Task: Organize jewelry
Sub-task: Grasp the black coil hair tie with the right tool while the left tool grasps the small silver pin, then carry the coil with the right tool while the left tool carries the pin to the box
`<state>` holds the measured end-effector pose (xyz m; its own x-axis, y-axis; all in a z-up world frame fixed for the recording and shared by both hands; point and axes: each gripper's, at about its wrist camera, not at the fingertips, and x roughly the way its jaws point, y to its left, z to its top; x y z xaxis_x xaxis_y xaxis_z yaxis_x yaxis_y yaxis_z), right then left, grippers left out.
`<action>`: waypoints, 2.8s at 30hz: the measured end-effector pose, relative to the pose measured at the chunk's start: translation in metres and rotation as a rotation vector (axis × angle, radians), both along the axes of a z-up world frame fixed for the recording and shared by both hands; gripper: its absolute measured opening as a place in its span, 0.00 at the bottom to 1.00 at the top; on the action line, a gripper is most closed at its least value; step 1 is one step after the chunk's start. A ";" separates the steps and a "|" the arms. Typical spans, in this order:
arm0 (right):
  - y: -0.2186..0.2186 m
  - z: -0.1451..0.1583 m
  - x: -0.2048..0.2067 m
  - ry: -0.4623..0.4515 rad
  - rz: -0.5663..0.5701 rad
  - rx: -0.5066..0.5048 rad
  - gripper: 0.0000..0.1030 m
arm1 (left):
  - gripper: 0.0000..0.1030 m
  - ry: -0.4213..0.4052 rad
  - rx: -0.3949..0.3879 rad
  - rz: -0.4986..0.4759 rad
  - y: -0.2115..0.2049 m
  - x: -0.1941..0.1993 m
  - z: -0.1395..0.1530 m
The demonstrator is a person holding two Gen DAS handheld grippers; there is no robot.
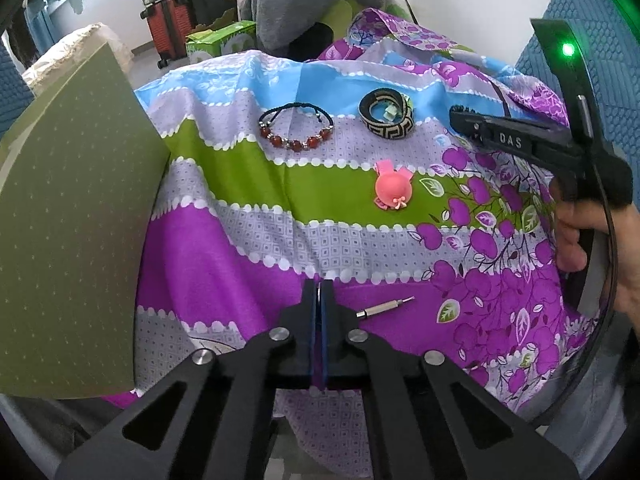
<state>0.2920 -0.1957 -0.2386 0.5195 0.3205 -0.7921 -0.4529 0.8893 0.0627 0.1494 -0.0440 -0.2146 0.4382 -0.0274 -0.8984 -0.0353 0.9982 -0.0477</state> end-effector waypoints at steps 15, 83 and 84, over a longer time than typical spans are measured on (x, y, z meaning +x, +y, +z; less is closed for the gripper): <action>-0.018 0.032 -0.047 0.025 -0.062 0.050 0.07 | 0.01 -0.037 -0.104 0.029 0.013 -0.015 0.028; 0.251 0.178 -0.141 -0.042 0.322 0.194 0.07 | 0.00 -0.237 -0.092 0.256 0.224 -0.035 0.136; 0.257 0.173 -0.143 -0.036 0.333 0.186 0.07 | 0.00 -0.228 -0.092 0.265 0.228 -0.035 0.131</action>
<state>0.1493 0.0612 -0.0660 0.3893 0.6130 -0.6875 -0.7199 0.6681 0.1881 0.1142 0.1836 -0.0841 0.6295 0.0378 -0.7760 -0.2701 0.9472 -0.1729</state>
